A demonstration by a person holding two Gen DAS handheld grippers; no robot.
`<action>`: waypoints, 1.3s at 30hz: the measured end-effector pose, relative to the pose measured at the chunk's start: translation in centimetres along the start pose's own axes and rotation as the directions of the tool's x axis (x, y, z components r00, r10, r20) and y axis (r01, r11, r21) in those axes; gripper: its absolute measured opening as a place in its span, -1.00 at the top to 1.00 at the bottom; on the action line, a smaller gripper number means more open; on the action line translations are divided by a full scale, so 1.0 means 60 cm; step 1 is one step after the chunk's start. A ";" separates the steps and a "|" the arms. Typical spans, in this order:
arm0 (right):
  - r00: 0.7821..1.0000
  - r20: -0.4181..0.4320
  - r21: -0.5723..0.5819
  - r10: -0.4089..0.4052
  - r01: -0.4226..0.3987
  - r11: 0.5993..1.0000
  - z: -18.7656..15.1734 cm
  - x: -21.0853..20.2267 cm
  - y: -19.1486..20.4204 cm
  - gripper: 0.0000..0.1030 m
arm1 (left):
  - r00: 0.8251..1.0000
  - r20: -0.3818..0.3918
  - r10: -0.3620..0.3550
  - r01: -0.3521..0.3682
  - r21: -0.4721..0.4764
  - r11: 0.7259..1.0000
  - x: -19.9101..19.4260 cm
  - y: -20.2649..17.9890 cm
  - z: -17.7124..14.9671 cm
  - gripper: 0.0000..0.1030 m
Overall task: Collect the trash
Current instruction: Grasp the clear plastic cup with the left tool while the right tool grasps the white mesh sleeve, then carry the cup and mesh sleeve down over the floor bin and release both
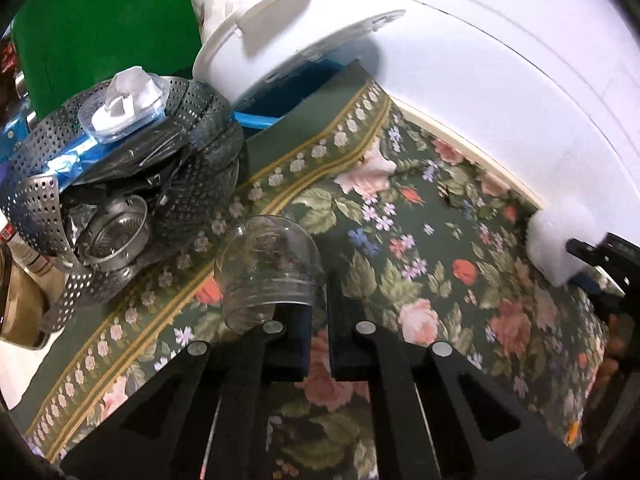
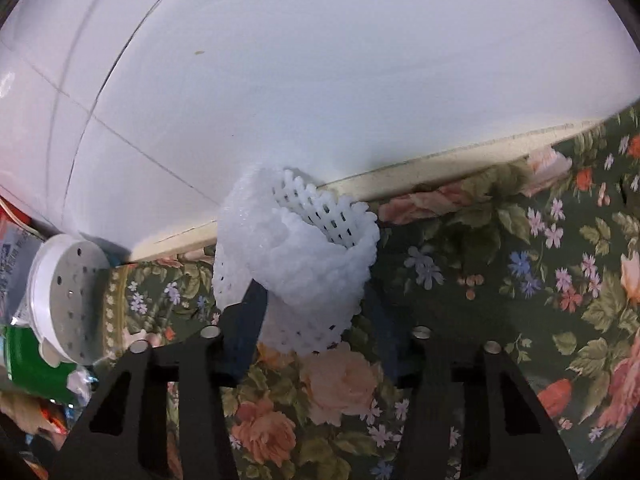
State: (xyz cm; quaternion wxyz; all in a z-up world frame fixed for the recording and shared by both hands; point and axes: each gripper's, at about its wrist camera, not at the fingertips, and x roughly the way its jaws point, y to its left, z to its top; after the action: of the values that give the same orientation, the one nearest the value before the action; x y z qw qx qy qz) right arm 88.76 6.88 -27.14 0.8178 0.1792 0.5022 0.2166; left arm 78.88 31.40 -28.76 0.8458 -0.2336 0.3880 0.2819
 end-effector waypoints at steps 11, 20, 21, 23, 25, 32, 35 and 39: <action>0.999 0.043 -0.145 -0.011 0.017 0.989 -0.040 -0.073 0.056 0.48 | 0.991 -0.039 -0.125 0.127 0.060 0.990 -0.091 0.006 -0.041 0.91; 0.995 0.096 -0.186 0.012 0.006 0.982 -0.096 -0.201 0.070 0.49 | 0.983 -0.051 -0.178 0.185 0.180 0.966 -0.180 -0.006 -0.064 0.91; 0.994 0.106 -0.180 0.011 0.008 0.984 -0.105 -0.220 0.068 0.49 | 0.981 -0.052 -0.187 0.194 0.206 0.959 -0.191 -0.012 -0.063 0.91; 0.991 0.135 -0.171 0.000 0.023 0.985 -0.123 -0.254 0.068 0.49 | 0.974 -0.057 -0.220 0.227 0.246 0.942 -0.208 -0.022 -0.061 0.91; 0.984 0.177 -0.164 -0.027 0.056 0.985 -0.145 -0.292 0.070 0.49 | 0.963 -0.062 -0.262 0.269 0.299 0.916 -0.228 -0.037 -0.058 0.91; 0.951 0.294 -0.124 -0.099 0.141 0.982 -0.220 -0.419 0.068 0.49 | 0.922 -0.106 -0.373 0.380 0.447 0.810 -0.298 -0.089 -0.078 0.91; 0.936 0.326 -0.123 -0.132 0.181 0.976 -0.255 -0.467 0.071 0.49 | 0.904 -0.114 -0.413 0.415 0.469 0.780 -0.338 -0.099 -0.102 0.91; 0.931 0.337 -0.136 -0.138 0.193 0.972 -0.305 -0.511 0.070 0.49 | 0.888 -0.123 -0.443 0.445 0.477 0.758 -0.388 -0.103 -0.141 0.91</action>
State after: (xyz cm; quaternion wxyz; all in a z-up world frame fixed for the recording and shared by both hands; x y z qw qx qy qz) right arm 59.25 -4.61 -10.09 0.9167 0.1003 0.3542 0.1553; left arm 65.95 14.81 -14.31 0.9187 -0.0958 0.3816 -0.0350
